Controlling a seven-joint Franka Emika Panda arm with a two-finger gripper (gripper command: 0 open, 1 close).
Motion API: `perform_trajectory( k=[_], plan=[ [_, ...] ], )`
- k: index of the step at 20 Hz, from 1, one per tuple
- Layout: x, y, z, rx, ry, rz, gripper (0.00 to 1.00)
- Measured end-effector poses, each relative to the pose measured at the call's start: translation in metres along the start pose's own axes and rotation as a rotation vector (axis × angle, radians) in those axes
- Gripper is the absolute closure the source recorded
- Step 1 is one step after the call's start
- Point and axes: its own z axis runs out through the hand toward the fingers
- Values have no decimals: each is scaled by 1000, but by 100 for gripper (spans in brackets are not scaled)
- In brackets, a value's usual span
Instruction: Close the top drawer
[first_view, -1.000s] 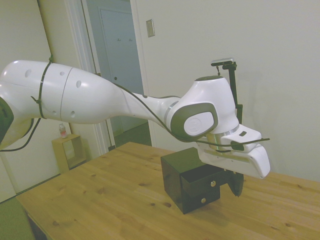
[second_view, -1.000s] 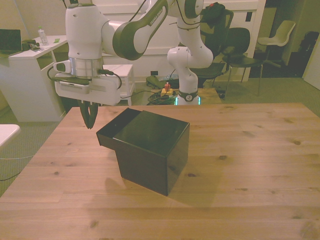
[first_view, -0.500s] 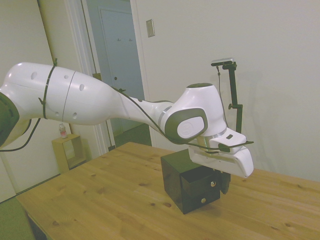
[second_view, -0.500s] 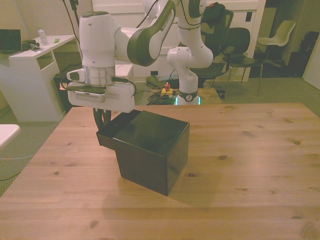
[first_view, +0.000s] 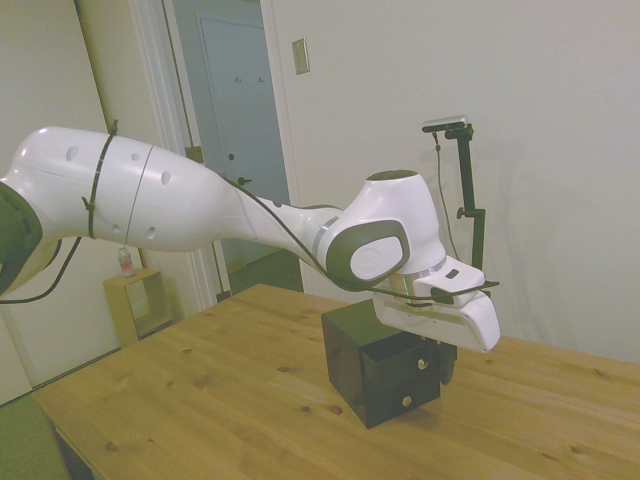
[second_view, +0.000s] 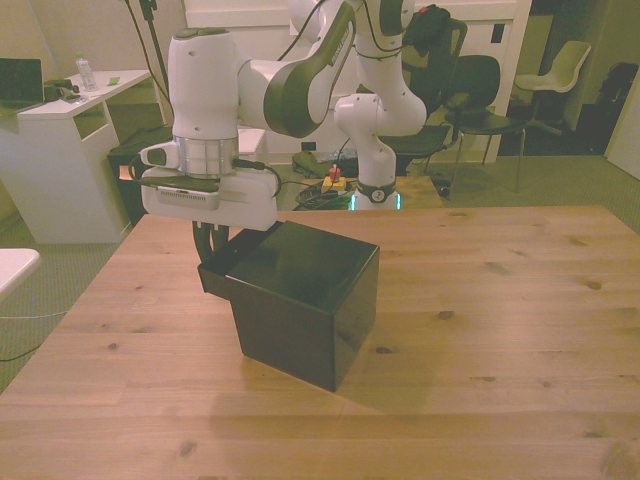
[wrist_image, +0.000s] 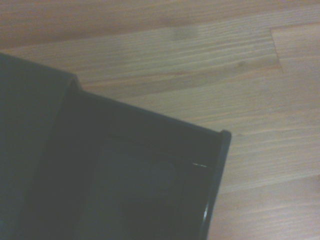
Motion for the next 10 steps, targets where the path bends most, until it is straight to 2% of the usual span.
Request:
perform_trajectory(
  k=[10],
  plan=[
    [-3, -7, 5, 26, 49, -13, 100]
  ],
)
